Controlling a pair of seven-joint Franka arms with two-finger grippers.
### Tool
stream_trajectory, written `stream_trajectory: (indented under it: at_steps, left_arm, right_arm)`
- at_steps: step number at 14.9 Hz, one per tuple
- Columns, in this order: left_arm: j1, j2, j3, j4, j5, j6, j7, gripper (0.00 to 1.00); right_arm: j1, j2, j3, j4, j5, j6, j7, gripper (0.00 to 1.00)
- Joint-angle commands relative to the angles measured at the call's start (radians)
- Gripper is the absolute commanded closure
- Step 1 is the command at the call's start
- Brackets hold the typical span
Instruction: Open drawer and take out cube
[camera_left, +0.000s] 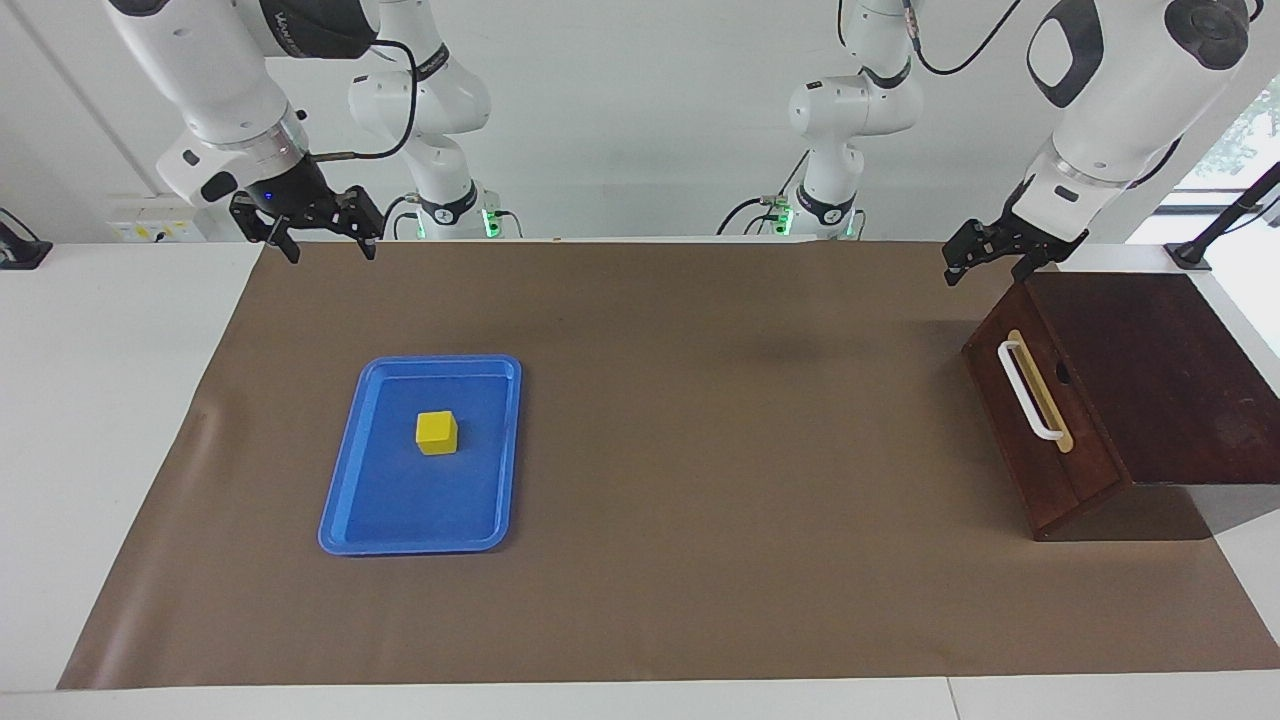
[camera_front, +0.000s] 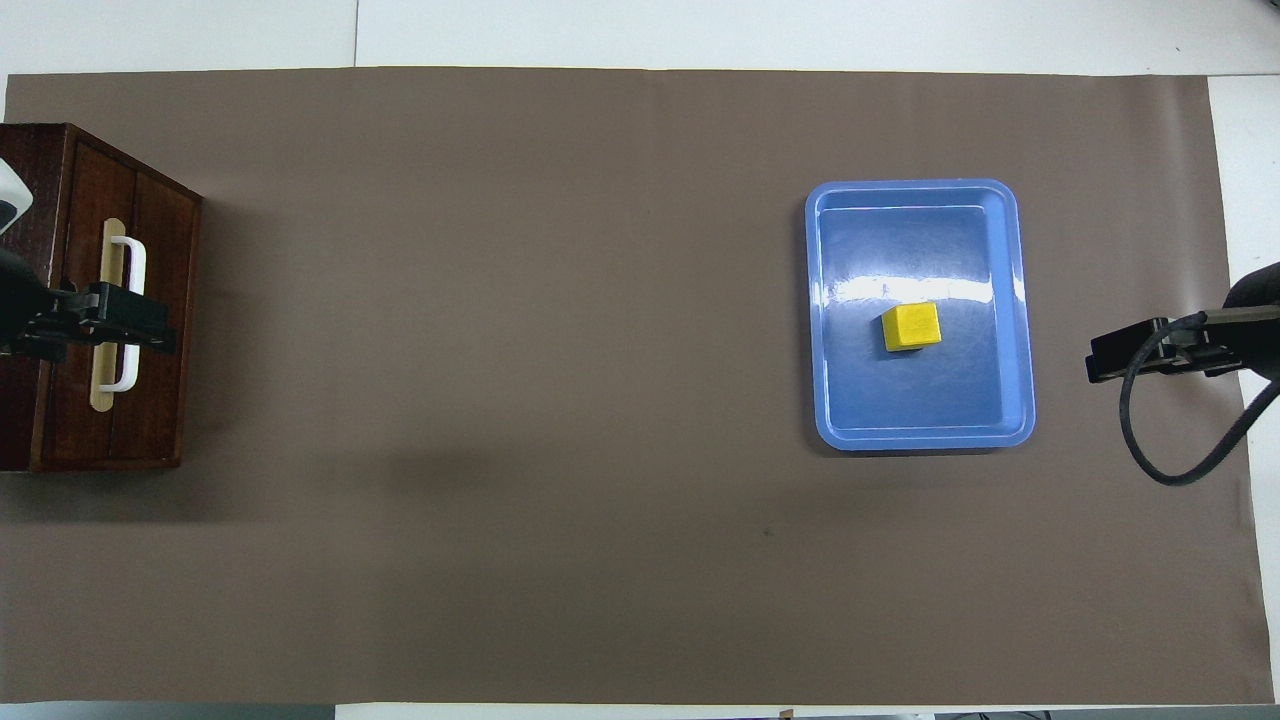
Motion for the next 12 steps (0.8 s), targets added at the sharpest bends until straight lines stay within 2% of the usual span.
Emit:
stream_trajectory:
  at_steps: [1,12]
  left_arm:
    - [0.006,0.001,-0.001,0.009,0.007,-0.002,0.006,0.00]
    - [0.006,0.001,-0.001,0.009,0.007,-0.002,0.006,0.00]
  right_arm:
    - [-0.012,0.020,0.005,0.031,-0.030,-0.008,-0.060,0.00]
    - [-0.014,0.020,0.003,0.028,-0.028,-0.010,-0.051,0.00]
